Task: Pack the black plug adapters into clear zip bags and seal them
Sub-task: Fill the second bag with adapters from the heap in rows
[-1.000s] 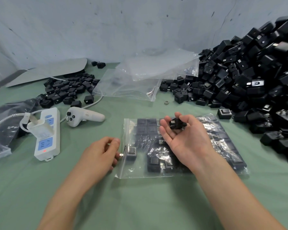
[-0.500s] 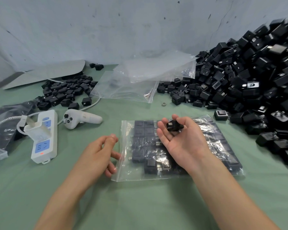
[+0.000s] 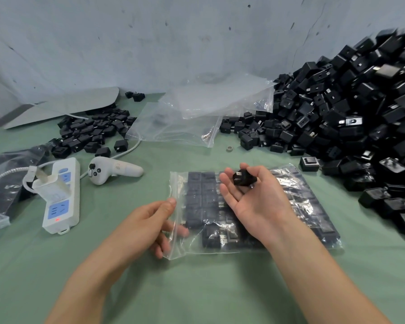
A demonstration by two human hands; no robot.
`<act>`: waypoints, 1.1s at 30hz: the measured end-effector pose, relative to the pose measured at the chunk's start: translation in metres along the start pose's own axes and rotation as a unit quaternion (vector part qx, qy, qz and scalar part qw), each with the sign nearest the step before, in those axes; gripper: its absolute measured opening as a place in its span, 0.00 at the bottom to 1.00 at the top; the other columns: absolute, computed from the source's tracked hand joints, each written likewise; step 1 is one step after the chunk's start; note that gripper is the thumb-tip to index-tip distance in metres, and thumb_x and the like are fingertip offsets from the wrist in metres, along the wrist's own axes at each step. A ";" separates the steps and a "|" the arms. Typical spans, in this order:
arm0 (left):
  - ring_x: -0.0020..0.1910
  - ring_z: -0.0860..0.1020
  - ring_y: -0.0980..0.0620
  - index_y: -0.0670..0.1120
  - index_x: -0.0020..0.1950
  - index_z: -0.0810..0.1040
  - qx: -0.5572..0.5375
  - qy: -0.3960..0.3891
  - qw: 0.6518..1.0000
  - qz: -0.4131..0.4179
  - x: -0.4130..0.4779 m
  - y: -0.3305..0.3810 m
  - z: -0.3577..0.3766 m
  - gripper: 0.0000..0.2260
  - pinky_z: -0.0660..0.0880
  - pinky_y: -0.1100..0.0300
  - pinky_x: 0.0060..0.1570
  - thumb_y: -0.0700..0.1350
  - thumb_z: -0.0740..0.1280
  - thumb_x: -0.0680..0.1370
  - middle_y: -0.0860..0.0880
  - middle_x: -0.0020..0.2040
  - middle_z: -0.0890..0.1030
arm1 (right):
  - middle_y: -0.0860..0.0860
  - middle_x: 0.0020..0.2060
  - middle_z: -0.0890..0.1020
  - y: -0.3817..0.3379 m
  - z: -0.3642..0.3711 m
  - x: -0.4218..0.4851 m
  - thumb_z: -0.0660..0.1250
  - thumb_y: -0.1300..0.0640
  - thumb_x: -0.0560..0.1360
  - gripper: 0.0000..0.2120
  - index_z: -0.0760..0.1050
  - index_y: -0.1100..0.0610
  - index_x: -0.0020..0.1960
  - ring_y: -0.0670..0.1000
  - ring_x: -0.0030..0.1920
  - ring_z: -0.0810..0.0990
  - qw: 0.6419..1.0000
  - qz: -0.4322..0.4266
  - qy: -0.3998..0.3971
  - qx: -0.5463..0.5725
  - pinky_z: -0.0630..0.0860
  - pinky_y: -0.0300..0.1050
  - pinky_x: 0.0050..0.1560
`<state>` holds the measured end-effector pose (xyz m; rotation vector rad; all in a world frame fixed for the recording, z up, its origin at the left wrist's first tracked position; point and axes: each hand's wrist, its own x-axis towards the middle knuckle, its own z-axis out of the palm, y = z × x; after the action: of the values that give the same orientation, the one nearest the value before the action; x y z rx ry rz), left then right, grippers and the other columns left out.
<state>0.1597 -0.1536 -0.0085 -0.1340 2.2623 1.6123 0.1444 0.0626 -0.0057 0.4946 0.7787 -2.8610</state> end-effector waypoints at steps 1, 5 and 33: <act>0.24 0.76 0.51 0.51 0.57 0.76 0.003 0.031 0.999 0.009 0.000 0.000 -0.001 0.11 0.74 0.60 0.24 0.56 0.59 0.83 0.46 0.41 0.87 | 0.57 0.48 0.85 0.000 0.000 -0.001 0.62 0.57 0.81 0.06 0.74 0.55 0.56 0.56 0.46 0.87 1.000 -0.002 -0.008 -0.016 0.83 0.48 0.44; 0.28 0.78 0.53 0.52 0.50 0.79 0.081 0.220 0.965 0.113 0.001 0.002 -0.011 0.09 0.75 0.57 0.32 0.52 0.61 0.82 0.54 0.34 0.84 | 0.54 0.52 0.86 0.003 0.005 -0.003 0.63 0.52 0.82 0.09 0.74 0.52 0.61 0.54 0.51 0.86 0.983 -0.055 -0.061 -0.165 0.83 0.47 0.48; 0.44 0.82 0.54 0.54 0.52 0.76 0.117 0.183 0.976 0.006 -0.019 -0.016 -0.026 0.11 0.75 0.58 0.43 0.54 0.73 0.74 0.54 0.47 0.83 | 0.43 0.75 0.66 0.015 -0.009 0.000 0.56 0.51 0.83 0.23 0.61 0.44 0.78 0.47 0.75 0.60 0.480 -0.293 -0.088 -0.822 0.57 0.48 0.76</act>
<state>0.1754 -0.1863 -0.0092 -0.3852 2.7140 1.4038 0.1504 0.0544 -0.0202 -0.4540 3.1530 -0.9247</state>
